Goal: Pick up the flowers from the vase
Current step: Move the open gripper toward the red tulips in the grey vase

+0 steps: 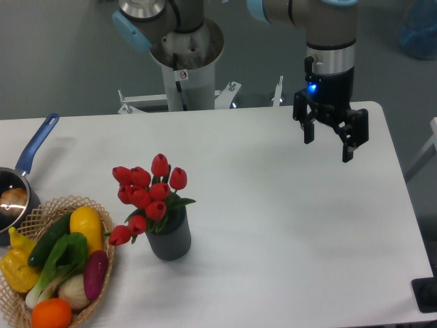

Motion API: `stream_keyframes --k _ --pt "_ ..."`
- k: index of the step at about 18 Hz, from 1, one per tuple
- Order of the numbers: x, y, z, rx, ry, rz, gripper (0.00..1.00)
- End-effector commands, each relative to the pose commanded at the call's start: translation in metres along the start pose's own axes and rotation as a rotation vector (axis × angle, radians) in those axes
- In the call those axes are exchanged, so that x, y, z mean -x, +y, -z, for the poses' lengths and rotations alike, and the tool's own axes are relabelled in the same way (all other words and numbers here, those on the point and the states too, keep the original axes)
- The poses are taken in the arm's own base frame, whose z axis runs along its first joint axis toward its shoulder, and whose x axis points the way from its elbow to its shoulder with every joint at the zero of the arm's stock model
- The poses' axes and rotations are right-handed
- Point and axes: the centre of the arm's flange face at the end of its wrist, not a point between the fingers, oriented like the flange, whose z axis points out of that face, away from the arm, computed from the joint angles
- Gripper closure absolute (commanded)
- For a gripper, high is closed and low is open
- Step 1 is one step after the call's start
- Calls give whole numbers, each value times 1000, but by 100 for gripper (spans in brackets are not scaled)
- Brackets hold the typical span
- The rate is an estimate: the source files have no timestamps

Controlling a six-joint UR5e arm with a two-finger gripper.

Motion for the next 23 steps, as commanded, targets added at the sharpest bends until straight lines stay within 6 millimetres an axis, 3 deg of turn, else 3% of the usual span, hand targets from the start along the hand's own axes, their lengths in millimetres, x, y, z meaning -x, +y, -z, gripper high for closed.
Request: stream_keyframes --k 9,15,23 --pt "-2 -7 -3 -20 4 -13 0" --pt "-23 -10 -23 -103 54 10 0" --pt "-35 -26 -33 -203 82 36 0"
